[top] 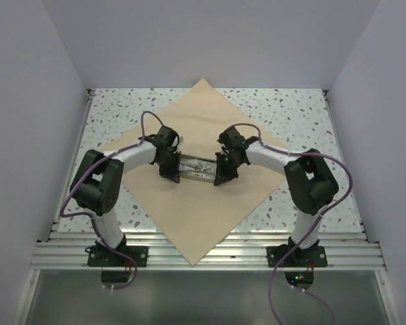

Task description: Prepare the surgical pack

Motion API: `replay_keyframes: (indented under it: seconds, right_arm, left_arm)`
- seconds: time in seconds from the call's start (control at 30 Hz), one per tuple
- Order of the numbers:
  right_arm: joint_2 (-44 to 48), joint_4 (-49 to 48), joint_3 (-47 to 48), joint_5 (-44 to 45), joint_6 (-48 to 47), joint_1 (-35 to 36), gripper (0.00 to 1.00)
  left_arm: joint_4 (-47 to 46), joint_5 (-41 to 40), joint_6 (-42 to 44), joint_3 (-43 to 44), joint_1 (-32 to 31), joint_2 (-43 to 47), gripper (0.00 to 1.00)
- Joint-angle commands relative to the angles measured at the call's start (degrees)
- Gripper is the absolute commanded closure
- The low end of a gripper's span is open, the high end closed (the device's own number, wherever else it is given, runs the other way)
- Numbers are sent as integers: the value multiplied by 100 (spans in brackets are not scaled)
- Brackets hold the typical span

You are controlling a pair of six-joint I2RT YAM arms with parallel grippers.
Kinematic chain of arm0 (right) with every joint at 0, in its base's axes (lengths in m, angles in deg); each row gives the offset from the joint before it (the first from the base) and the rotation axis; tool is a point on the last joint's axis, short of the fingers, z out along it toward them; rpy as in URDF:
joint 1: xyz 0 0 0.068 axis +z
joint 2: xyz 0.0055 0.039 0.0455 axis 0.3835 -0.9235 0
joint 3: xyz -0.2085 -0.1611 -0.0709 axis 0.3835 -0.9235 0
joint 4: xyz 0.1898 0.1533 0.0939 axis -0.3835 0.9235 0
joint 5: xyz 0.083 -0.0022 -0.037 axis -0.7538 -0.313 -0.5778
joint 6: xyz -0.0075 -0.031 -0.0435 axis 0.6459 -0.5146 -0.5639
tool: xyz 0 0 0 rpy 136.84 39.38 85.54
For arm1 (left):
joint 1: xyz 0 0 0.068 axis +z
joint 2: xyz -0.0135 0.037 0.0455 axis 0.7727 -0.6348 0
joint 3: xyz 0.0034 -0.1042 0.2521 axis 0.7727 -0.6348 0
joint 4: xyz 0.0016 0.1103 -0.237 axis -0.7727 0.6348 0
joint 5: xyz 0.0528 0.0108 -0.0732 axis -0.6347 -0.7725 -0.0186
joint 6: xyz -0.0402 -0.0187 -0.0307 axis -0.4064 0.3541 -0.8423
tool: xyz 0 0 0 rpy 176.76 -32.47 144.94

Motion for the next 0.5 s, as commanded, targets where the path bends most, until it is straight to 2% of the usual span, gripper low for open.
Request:
replay_keyframes:
  seconds: [0.0, 0.47]
  right_arm:
    - [-197, -149, 294, 132, 9, 17, 100]
    - [-427, 167, 743, 361, -203, 17, 100]
  left_arm:
    - [-52, -87, 129, 259, 48, -32, 100]
    - [18, -148, 190, 320, 56, -76, 100]
